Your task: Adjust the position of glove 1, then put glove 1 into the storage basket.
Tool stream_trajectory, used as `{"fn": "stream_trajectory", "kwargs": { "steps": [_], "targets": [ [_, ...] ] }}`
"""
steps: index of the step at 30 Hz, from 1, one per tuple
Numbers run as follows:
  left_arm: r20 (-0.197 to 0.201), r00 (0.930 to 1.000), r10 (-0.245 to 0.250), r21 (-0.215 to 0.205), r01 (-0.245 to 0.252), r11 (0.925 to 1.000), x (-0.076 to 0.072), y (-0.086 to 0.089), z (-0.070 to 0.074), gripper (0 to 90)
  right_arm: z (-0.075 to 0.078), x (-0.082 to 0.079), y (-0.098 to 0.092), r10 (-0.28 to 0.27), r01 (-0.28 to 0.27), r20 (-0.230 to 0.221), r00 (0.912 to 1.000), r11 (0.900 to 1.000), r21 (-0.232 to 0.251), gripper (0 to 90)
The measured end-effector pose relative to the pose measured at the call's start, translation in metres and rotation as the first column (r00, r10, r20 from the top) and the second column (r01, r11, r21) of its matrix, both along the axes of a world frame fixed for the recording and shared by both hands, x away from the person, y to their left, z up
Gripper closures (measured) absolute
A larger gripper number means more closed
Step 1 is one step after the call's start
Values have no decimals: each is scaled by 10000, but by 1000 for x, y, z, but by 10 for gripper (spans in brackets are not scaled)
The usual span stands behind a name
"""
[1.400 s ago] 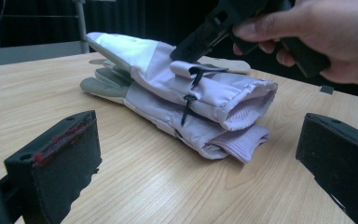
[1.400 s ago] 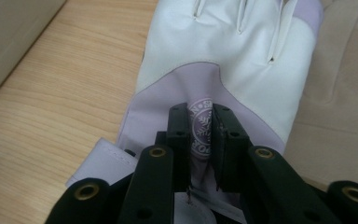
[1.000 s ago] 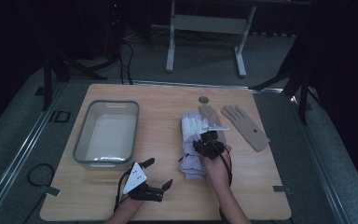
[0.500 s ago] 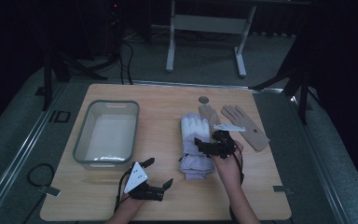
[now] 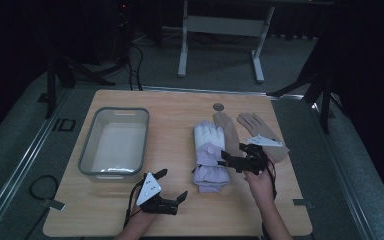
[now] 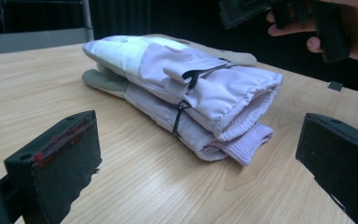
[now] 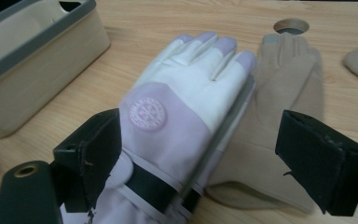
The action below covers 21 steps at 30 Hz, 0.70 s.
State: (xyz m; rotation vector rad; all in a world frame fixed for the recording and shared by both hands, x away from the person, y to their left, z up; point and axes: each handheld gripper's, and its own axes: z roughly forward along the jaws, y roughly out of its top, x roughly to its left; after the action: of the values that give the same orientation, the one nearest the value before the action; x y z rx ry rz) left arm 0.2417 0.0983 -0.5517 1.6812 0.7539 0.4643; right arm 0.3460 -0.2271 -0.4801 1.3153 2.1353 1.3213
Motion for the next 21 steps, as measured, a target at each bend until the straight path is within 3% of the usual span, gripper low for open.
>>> {"fn": "stream_trajectory", "kwargs": {
  "steps": [4,13,21],
  "targets": [
    [-423,9991,-92,-238,82,9997,5,0,6,0,1,-4,-12,140,-134,275,9995,9997,-188,142],
    [-365,9978,-555,158,561,9983,13,-14,24,0,1,-3,-31,365,-358,492,9981,9993,-146,142],
    [-885,9953,-387,34,391,9992,31,-26,40,0,3,7,-28,1142,-1179,642,9914,9914,572,140]
  ]
}}
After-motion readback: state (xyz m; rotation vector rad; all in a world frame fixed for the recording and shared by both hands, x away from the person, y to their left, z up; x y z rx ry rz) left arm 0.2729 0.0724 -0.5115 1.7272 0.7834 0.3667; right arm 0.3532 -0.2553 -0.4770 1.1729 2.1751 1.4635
